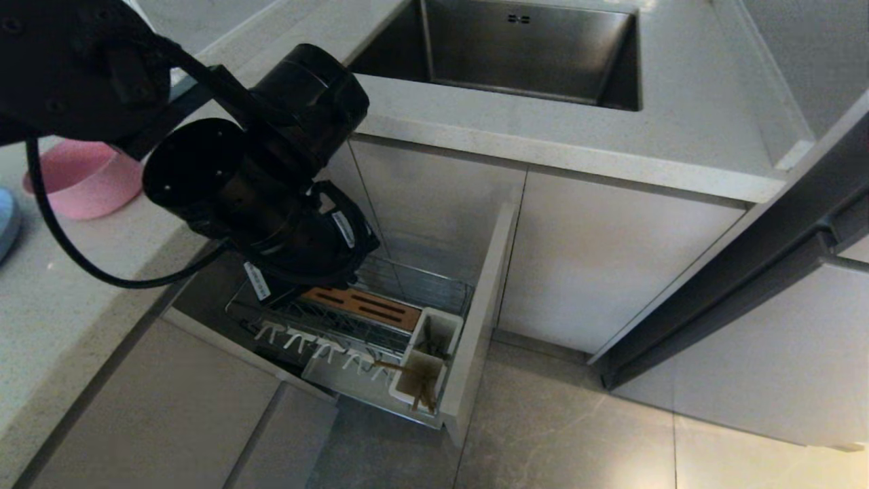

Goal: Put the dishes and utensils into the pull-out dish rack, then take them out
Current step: Take the fork out of the cupboard

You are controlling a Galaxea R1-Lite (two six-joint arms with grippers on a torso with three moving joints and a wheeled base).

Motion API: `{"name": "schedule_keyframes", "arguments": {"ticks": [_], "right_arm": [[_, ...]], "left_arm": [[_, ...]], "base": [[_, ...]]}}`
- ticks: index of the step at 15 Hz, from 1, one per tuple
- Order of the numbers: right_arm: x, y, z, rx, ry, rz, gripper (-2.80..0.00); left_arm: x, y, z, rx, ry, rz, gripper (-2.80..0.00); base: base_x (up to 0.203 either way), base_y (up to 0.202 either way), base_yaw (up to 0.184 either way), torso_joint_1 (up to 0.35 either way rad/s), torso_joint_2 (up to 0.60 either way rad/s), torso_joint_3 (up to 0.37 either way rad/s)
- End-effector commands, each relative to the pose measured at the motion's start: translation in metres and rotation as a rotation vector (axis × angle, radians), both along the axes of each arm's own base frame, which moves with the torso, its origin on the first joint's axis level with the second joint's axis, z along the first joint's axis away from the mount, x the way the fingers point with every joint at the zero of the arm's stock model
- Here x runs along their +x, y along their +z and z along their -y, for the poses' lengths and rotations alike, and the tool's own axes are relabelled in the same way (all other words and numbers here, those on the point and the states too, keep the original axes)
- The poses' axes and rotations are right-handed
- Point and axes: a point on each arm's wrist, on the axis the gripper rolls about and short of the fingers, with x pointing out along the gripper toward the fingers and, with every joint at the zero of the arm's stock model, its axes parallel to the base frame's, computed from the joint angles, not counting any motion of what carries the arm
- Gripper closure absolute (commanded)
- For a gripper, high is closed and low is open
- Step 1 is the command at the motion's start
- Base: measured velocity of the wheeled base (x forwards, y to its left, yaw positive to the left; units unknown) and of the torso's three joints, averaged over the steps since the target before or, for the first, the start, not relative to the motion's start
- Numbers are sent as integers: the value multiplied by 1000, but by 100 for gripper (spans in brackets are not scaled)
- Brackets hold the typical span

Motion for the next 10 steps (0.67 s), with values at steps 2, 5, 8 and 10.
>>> {"name": "schedule_keyframes", "arguments": {"ticks": [2,5,8,10], "right_arm": [[0,0,0,0,0,1,0],[0,0,0,0,0,1,0],[0,0,0,0,0,1,0],[0,0,0,0,0,1,0]], "left_arm": [[-8,4,-6,6,4,10,-280],[-13,5,-9,6,-1,9,0],[-17,5,-11,11,-1,10,-280],[-20,7,-13,4,-1,16,-280]], "base": [[0,0,0,0,0,0],[0,0,0,0,0,0],[0,0,0,0,0,0],[0,0,0,0,0,0]]}}
